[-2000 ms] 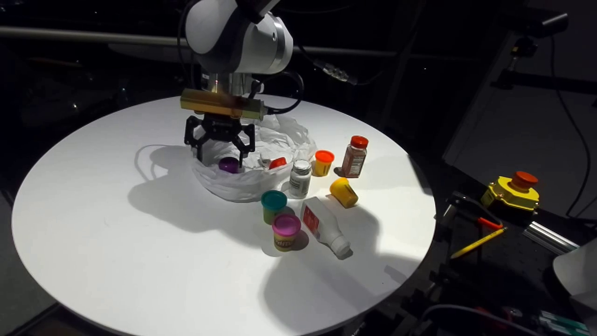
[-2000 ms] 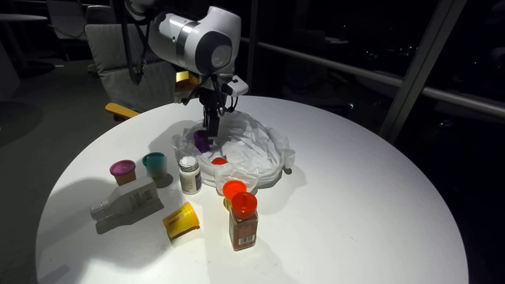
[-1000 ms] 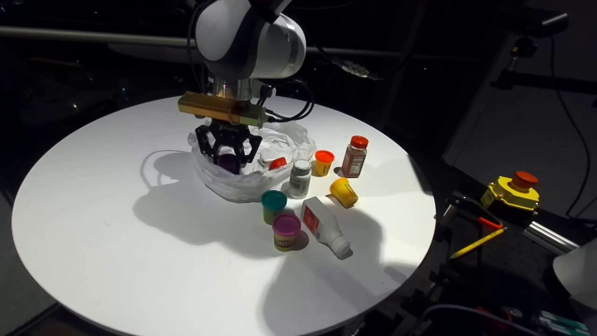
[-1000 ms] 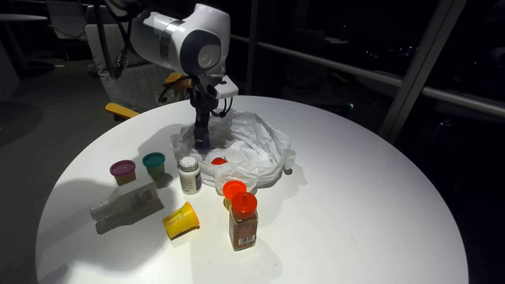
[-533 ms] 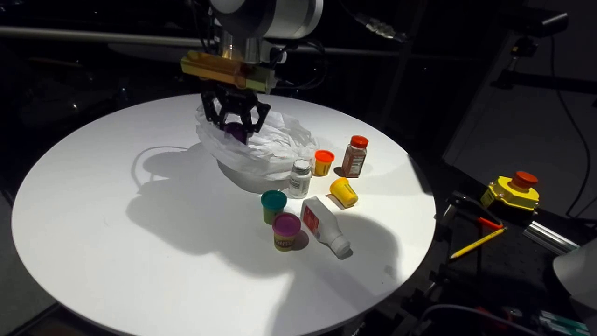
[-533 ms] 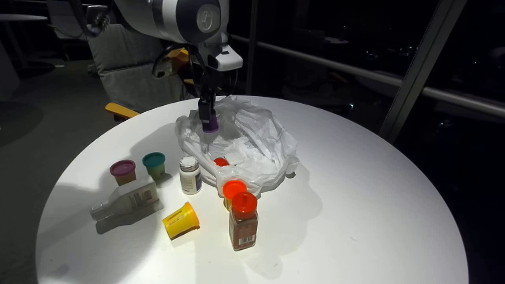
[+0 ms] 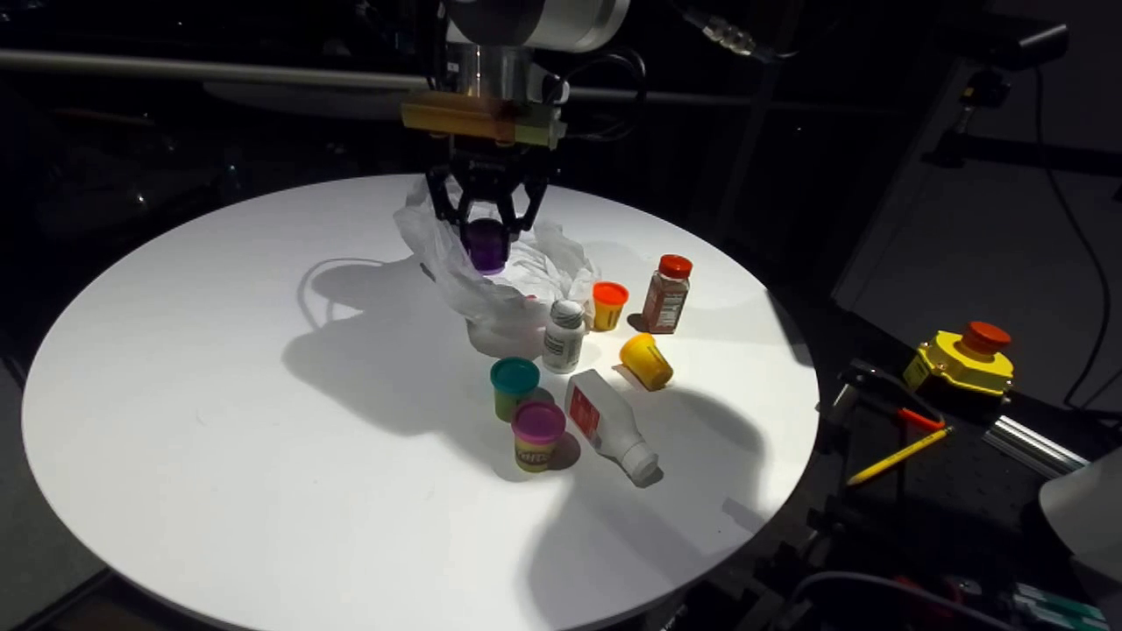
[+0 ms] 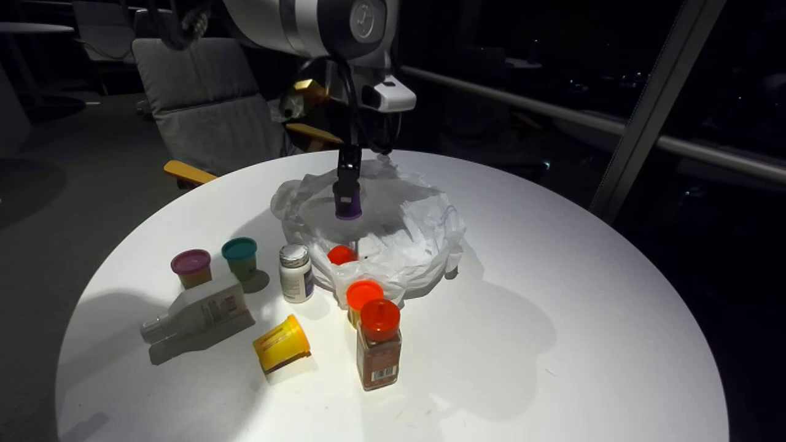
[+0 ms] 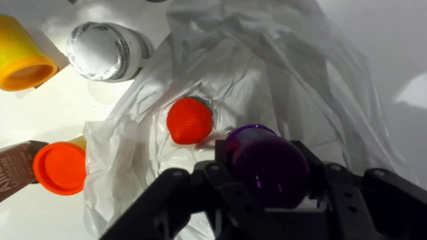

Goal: Remove all the objects from the white plastic bag and put them on the table

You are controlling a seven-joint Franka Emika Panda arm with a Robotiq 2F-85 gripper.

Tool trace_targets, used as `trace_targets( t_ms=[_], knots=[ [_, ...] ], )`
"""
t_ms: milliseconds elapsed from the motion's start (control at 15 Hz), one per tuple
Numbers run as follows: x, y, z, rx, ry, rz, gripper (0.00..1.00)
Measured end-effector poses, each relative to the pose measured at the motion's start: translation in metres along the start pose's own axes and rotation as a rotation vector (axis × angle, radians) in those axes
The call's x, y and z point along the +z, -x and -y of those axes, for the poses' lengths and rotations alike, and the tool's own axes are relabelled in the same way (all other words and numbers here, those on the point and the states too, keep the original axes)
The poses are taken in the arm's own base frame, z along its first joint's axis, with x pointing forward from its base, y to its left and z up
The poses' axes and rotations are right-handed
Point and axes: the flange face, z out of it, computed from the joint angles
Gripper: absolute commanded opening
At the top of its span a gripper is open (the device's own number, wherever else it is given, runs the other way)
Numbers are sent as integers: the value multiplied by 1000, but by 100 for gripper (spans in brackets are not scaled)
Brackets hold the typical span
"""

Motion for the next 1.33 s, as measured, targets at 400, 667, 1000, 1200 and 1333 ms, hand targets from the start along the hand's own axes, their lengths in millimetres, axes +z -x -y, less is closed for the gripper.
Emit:
trace_targets(
  t_ms=[400,667,1000,1200,1333],
  knots=[
    [51,-16,20,-126,30,33,24],
    [67,-13,35,-176,35,17,88],
    [76,-4,41,-232,59,-15,100],
    [73,-2,45,-250,49,-41,100],
    [68,-4,49,-252,23,-66,100]
  ],
)
